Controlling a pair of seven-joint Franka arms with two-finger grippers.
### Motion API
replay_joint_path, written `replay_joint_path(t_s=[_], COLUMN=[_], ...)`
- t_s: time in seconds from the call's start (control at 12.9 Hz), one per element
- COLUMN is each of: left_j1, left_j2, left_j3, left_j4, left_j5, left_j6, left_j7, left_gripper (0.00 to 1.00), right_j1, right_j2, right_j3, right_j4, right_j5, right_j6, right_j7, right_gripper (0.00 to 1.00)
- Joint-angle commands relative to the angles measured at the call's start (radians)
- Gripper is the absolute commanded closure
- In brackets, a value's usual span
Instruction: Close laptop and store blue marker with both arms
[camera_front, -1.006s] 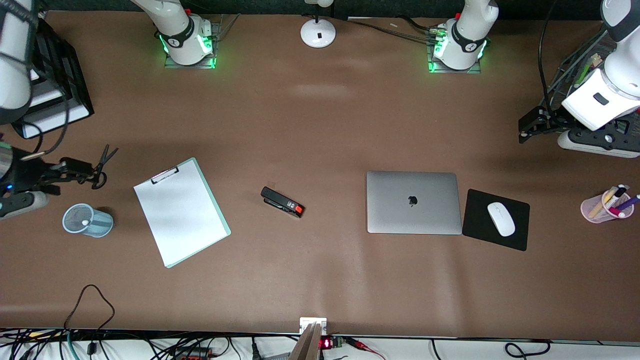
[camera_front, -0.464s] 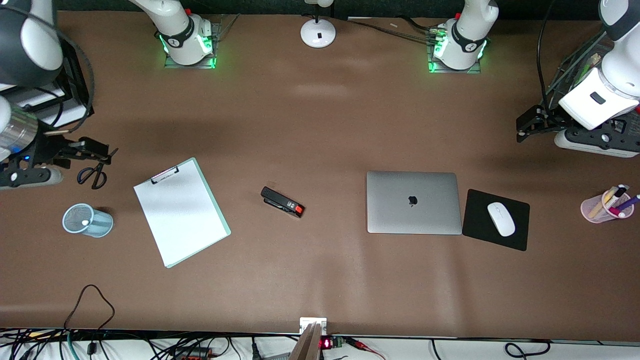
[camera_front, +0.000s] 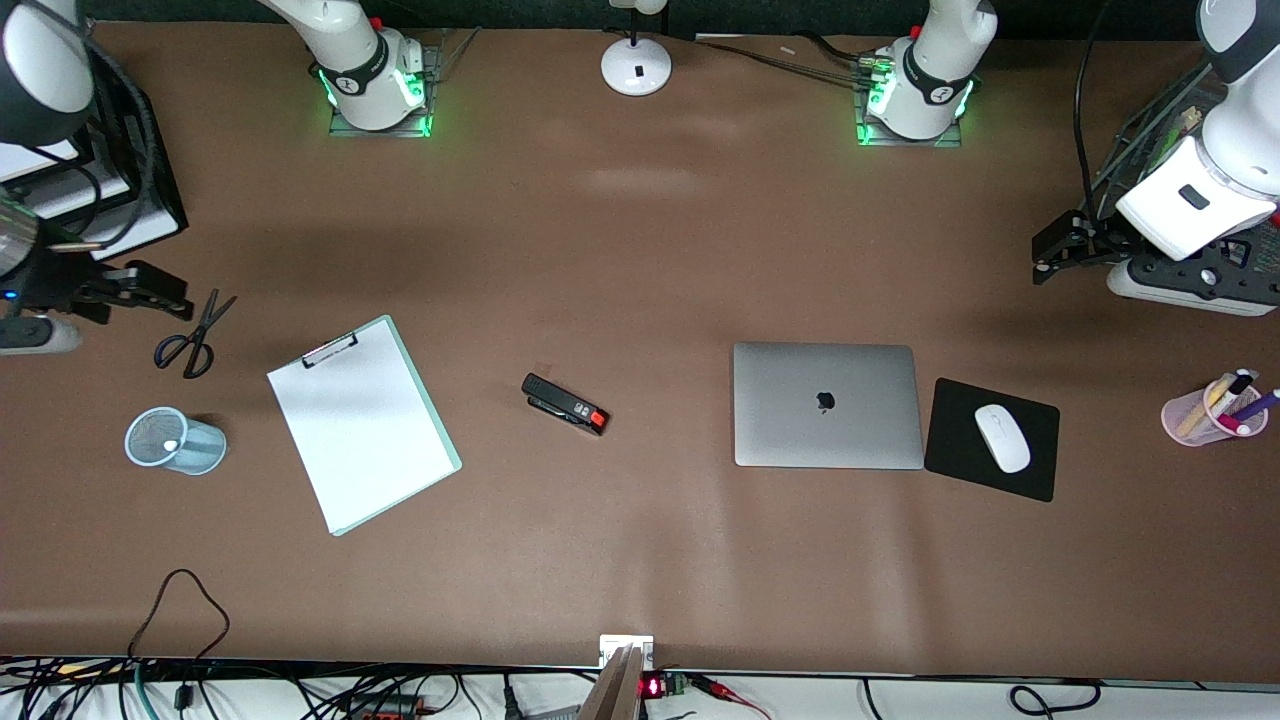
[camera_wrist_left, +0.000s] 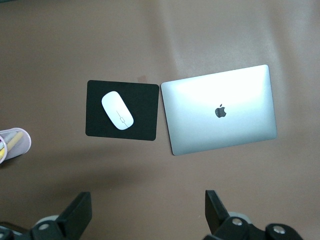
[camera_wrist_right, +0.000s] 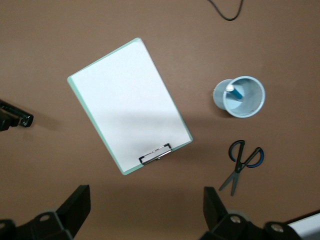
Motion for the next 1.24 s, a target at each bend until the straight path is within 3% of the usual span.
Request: replay_joint_path(t_s=[0.0, 0.46, 0.77, 0.93, 1.16], left_j1=[0.006, 0.004, 0.004, 0.003, 0.003], left_j2=[0.016, 0.014, 0.014, 0.013, 0.013], left_j3=[-0.004, -0.005, -0.005, -0.007, -0.007], left_j4=[0.036, 0.036, 0.037, 0.037, 0.036], left_j5=[-0.009, -0.006, -0.006, -0.006, -0.006], left_j6=[-0.025, -0.026, -0.028, -0.035, -0.038], left_j7=[0.024, 0.023, 0.020, 0.018, 0.017], left_gripper=[0.00, 0.00, 0.00, 0.00, 0.00], right_j1=[-0.015, -0.044, -0.054, -0.046, -0.043], right_j2=[0.000, -0.001, -0.027, -0.067, -0.203], right_j3=[0.005, 0.005, 0.005, 0.008, 0.012], right_j4=[0.018, 0.041, -0.008, -0.037, -0.188], right_j5=[-0.001, 0.000, 0.003, 0.000, -0.007], right_j6=[0.009, 0.011, 0.006, -0.001, 0.044], right_j7=[0.017, 0.017, 0.017, 0.017, 0.020], right_gripper=[0.00, 0.00, 0.00, 0.00, 0.00])
